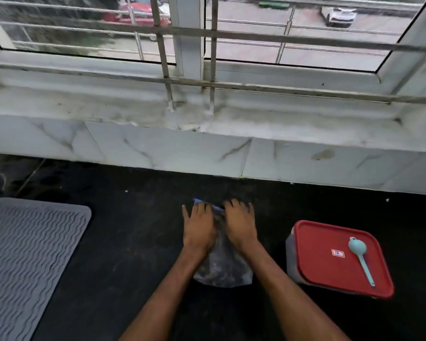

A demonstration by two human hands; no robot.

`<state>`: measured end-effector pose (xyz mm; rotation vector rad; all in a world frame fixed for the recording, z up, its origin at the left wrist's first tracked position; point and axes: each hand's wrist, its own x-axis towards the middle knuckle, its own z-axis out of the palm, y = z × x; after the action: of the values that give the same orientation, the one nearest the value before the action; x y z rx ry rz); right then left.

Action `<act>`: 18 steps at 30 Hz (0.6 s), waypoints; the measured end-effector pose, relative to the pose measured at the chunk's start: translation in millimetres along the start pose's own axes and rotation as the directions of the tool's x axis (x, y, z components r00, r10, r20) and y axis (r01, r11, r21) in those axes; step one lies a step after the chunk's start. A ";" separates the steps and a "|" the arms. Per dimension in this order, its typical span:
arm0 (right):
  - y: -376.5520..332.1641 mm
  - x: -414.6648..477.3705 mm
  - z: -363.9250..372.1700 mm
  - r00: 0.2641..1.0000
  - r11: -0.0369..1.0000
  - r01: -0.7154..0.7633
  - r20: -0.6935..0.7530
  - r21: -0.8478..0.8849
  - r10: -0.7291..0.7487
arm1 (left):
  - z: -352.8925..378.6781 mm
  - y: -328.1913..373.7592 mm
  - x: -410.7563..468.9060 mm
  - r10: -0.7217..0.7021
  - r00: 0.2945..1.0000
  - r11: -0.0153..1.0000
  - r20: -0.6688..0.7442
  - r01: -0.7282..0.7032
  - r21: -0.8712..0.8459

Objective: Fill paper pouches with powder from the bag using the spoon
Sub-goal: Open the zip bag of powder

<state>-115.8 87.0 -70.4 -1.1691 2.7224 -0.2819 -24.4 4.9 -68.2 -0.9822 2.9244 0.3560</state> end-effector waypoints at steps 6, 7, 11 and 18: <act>-9.6 2.9 -19.4 0.999 0.989 0.000 -0.032 0.149 0.005 | -22.8 13.3 -8.5 -0.236 0.965 0.944 -0.115 0.200 -0.262; -10.6 0.1 -24.9 0.997 0.984 0.039 -0.066 0.174 -0.028 | -33.1 17.6 -10.2 -0.332 0.941 0.872 -0.060 0.282 -0.399; -11.9 -15.1 -47.7 0.979 0.934 0.196 -0.104 0.298 -0.173 | -61.6 25.0 -10.0 -0.497 0.858 0.583 0.132 0.443 -0.681; -5.2 -22.8 -89.0 0.985 0.736 0.166 -0.072 0.656 -0.157 | -92.4 29.2 -38.5 -0.453 0.889 0.391 0.069 0.268 -0.880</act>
<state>-116.7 109.7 18.8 -1.1565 2.1862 -1.1700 -7.6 29.2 31.8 -1.7693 2.3828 1.9613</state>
